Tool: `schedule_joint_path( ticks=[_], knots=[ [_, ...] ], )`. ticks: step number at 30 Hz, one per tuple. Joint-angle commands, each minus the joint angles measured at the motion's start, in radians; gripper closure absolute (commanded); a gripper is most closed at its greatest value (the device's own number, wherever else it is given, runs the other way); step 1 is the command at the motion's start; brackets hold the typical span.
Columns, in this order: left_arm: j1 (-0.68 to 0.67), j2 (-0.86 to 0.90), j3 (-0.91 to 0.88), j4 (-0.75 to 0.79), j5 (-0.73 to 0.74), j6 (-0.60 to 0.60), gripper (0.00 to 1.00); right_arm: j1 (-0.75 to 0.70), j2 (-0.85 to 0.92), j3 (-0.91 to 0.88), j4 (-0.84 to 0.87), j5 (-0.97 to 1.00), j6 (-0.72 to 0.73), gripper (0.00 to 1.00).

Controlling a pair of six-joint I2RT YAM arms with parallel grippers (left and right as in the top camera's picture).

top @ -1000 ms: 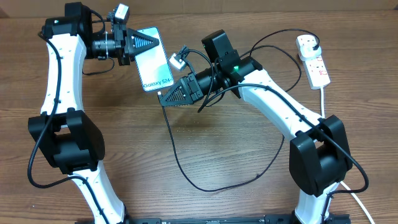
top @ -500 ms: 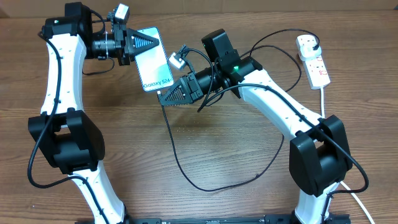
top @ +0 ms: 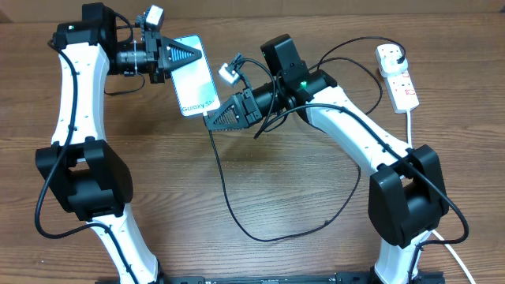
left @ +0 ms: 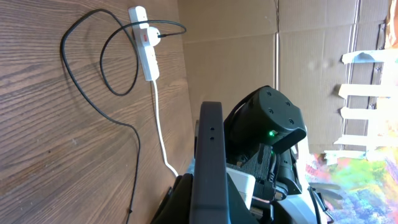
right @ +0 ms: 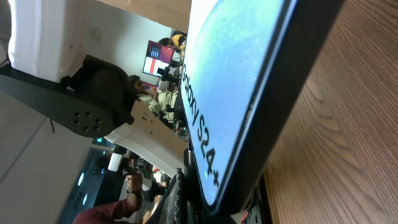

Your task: Plug charger to phone and switch on socket

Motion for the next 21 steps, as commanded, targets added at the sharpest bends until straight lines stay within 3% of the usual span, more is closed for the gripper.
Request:
schedule_joint_path(
  ticks=[1, 21],
  knots=[
    [-0.007, -0.001, 0.017, -0.002, 0.058, 0.02, 0.96, -0.006, 0.009, 0.0, 0.008, -0.015, 0.001, 0.96],
    [-0.008, -0.001, 0.017, 0.0, 0.095, 0.019, 0.96, 0.003, 0.009, 0.0, 0.007, -0.012, 0.005, 0.96]
  ],
)
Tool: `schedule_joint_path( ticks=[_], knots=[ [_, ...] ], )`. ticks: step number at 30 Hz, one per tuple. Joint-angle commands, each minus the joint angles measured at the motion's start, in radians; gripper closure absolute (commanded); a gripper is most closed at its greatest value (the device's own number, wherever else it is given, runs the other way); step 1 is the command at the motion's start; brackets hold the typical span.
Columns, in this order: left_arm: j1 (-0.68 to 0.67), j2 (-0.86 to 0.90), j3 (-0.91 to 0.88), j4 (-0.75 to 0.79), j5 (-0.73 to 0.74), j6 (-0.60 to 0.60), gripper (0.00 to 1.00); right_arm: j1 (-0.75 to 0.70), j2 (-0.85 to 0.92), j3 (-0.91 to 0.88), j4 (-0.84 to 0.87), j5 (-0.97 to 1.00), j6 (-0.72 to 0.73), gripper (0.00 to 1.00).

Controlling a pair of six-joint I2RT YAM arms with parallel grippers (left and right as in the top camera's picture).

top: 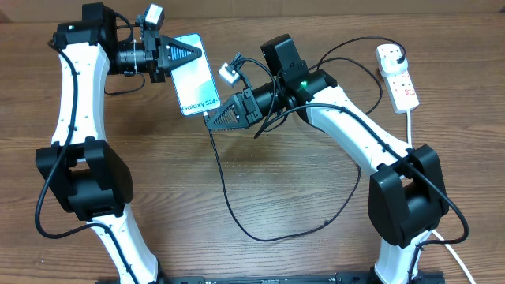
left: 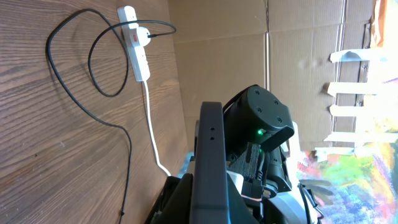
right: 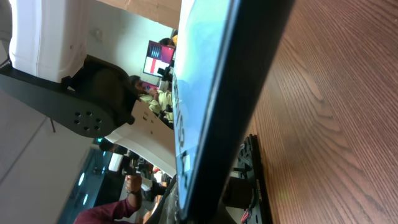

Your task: Plug charger to phone and switch on socket

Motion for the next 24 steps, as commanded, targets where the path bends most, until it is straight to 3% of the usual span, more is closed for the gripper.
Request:
schedule_joint_path(
  ticks=[1, 24],
  knots=[
    [-0.01, -0.001, 0.017, 0.0, 0.057, 0.018, 0.96, 0.003, 0.008, 0.0, 0.008, -0.01, 0.005, 0.96],
    [-0.04, -0.001, 0.017, 0.018, 0.015, 0.019, 0.96, 0.002, 0.008, 0.0, 0.011, -0.018, 0.02, 0.96]
  ],
)
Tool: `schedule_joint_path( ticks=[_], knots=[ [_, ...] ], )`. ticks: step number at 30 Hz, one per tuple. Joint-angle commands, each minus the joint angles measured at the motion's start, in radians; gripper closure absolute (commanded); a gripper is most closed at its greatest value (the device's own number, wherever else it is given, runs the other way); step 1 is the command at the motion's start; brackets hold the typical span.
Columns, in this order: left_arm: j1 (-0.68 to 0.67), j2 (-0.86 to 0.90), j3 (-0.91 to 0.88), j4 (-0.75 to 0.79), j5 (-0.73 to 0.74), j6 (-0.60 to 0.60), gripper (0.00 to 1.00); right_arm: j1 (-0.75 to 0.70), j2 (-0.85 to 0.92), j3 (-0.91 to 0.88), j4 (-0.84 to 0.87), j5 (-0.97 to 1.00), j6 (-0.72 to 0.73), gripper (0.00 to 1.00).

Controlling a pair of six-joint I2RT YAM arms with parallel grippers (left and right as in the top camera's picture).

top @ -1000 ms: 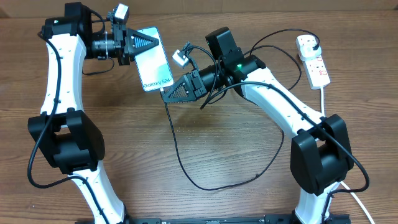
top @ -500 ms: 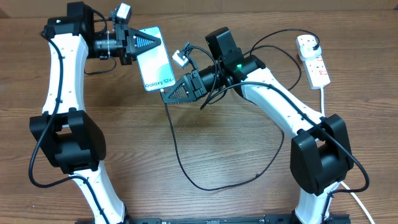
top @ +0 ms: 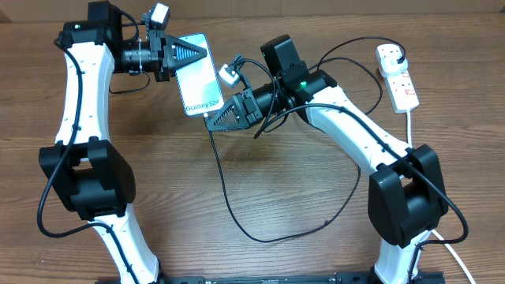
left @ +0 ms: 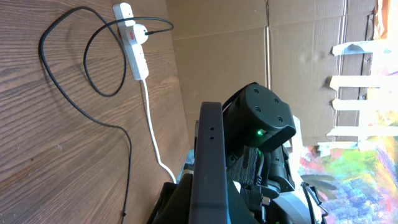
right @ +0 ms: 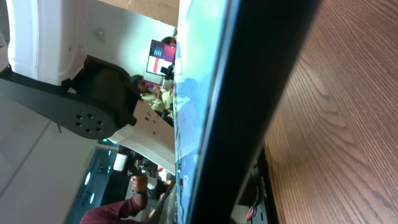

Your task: Plug charger to phone and switch on socket

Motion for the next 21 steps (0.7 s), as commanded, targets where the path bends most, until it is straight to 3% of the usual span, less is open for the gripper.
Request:
schedule_joint_path(
  ticks=[1, 21],
  knots=[
    [-0.013, -0.001, 0.017, -0.003, 0.016, 0.019, 0.96, -0.001, 0.007, 0.001, 0.014, -0.006, 0.005, 0.96],
    [-0.01, -0.001, 0.017, 0.016, 0.012, 0.019, 0.96, -0.001, 0.007, 0.001, 0.011, -0.025, 0.007, 0.96]
  ],
)
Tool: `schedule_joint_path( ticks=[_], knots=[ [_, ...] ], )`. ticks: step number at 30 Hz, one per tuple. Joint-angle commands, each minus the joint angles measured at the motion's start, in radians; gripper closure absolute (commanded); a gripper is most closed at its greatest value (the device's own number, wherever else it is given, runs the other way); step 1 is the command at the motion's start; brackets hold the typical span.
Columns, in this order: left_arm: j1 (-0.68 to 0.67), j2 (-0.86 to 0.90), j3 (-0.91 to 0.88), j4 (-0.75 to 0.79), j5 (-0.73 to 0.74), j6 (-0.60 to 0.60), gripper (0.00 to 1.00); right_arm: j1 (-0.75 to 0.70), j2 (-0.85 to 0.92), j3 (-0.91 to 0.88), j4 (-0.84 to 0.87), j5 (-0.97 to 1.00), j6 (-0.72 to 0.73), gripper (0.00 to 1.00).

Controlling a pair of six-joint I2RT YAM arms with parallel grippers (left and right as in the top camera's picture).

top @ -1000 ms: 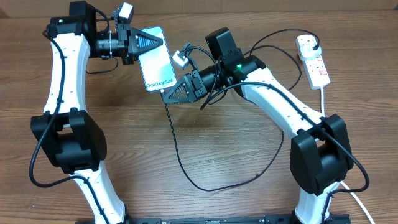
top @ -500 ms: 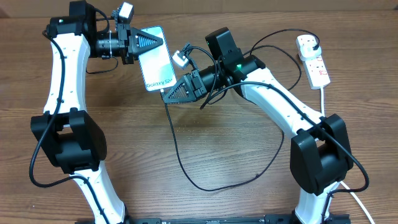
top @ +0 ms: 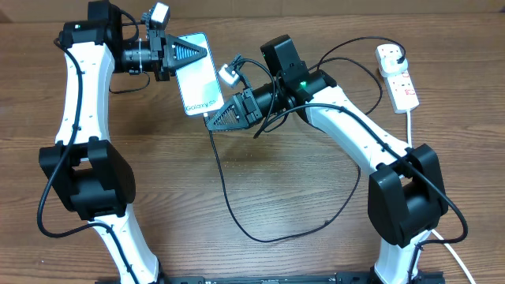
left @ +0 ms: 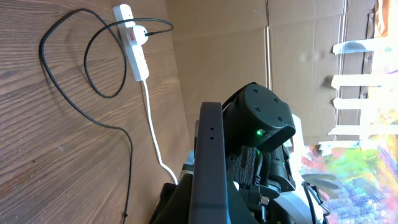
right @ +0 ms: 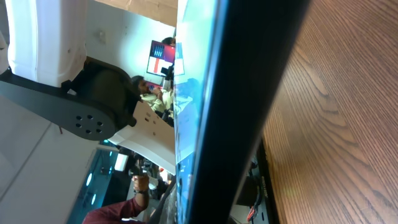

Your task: Plug charger to phone and switch on socket

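My left gripper [top: 192, 53] is shut on the top end of a white-screened Galaxy phone [top: 199, 77] and holds it above the table. In the left wrist view the phone [left: 208, 163] shows edge-on. My right gripper [top: 211, 118] is at the phone's bottom edge, shut on the charger plug, and the black cable [top: 223, 185] trails down from there. The phone's dark edge [right: 249, 93] fills the right wrist view and hides the jaws and plug. The white power strip [top: 401, 81] lies at the far right with a plug [top: 390, 54] in it.
The black cable loops over the wooden table [top: 300, 252] between the arms and runs back to the power strip [left: 138, 46]. The strip's white lead [top: 411, 126] passes the right arm's base. Cardboard walls [left: 224, 56] stand behind the table.
Almost nothing has changed. The phone's edge fills slightly more of the right wrist view; both grippers keep their holds in the same places.
At first the phone's screen faced the right wrist camera, with my right gripper at the phone's bottom edge. Then the phone showed nearly edge-on there. After that my left gripper and the phone stood slightly further right, where they remain.
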Motion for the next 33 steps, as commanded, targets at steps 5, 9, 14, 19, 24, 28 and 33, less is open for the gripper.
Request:
schedule_joint_path(
  ticks=[5, 9, 14, 19, 24, 28, 33],
  knots=[
    [-0.003, -0.001, 0.017, 0.007, 0.015, 0.009, 0.96, -0.001, 0.005, 0.001, 0.006, -0.026, 0.0, 0.96],
    [0.0, -0.001, 0.017, 0.007, 0.015, 0.009, 0.96, -0.001, 0.005, 0.001, 0.006, -0.032, 0.0, 0.96],
    [0.008, -0.001, 0.017, 0.007, 0.016, 0.009, 0.96, -0.001, 0.005, 0.001, 0.006, -0.032, 0.0, 0.96],
    [0.008, -0.001, 0.017, 0.006, 0.016, 0.009, 0.96, -0.004, 0.005, 0.001, 0.006, -0.032, 0.0, 0.96],
    [0.008, -0.001, 0.017, 0.003, 0.016, 0.009, 0.96, -0.018, 0.005, 0.001, 0.006, -0.033, 0.004, 0.96],
    [0.008, -0.001, 0.017, 0.003, 0.02, 0.008, 0.96, -0.023, 0.005, 0.001, 0.006, -0.036, 0.004, 0.96],
    [0.008, -0.001, 0.017, 0.003, 0.039, 0.008, 0.96, -0.023, 0.005, 0.001, 0.006, -0.034, 0.003, 0.96]
  ],
)
